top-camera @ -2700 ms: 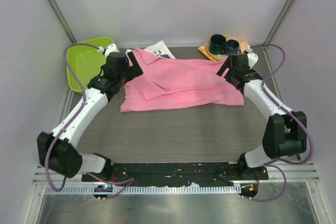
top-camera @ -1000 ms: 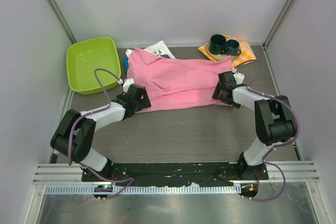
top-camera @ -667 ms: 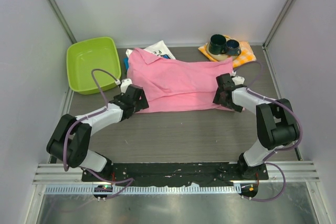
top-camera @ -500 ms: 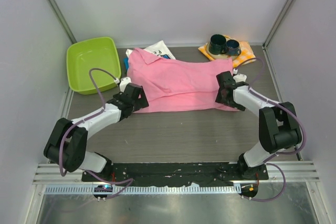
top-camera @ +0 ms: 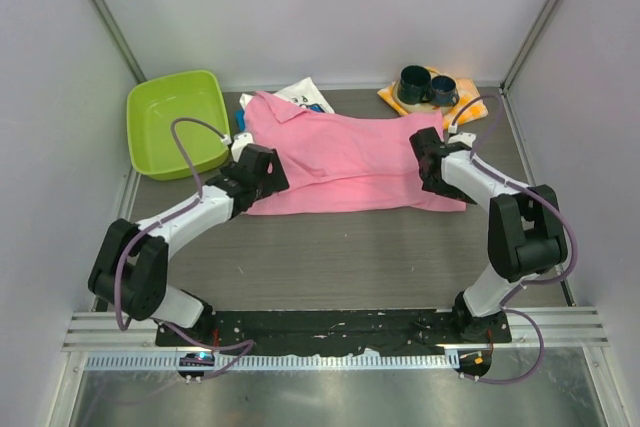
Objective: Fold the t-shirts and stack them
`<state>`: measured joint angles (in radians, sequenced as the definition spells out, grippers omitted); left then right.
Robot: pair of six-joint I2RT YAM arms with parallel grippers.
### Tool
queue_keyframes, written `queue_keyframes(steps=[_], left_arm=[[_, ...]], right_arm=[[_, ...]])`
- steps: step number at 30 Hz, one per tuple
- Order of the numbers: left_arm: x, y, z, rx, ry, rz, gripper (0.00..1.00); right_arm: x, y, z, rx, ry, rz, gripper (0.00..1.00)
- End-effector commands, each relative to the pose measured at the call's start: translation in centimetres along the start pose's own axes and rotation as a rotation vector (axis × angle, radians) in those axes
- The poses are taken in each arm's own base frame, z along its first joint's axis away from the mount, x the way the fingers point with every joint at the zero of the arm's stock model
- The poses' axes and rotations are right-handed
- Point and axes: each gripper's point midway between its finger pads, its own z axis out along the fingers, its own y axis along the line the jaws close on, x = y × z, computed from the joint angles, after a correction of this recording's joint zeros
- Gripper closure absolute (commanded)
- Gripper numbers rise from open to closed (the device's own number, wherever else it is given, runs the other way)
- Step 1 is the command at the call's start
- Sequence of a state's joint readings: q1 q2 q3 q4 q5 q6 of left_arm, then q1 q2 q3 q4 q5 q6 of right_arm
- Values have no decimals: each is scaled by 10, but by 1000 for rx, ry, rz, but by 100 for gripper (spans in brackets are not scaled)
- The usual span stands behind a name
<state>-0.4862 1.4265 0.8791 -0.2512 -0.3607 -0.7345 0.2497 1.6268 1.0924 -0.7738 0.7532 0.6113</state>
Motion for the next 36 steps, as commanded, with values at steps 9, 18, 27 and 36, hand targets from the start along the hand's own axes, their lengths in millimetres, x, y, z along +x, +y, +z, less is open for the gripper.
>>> queue_keyframes(steps=[9, 18, 27, 36], left_arm=[[25, -5, 42, -26, 66, 26, 0], [51, 35, 47, -177, 116, 97, 0], [59, 76, 16, -285, 106, 105, 0], [56, 88, -7, -271, 76, 46, 0]], right_arm=[[27, 3, 28, 94, 40, -22, 0], [49, -1, 42, 164, 99, -73, 0], [73, -24, 45, 317, 174, -121, 0], [109, -30, 9, 276, 232, -137, 0]])
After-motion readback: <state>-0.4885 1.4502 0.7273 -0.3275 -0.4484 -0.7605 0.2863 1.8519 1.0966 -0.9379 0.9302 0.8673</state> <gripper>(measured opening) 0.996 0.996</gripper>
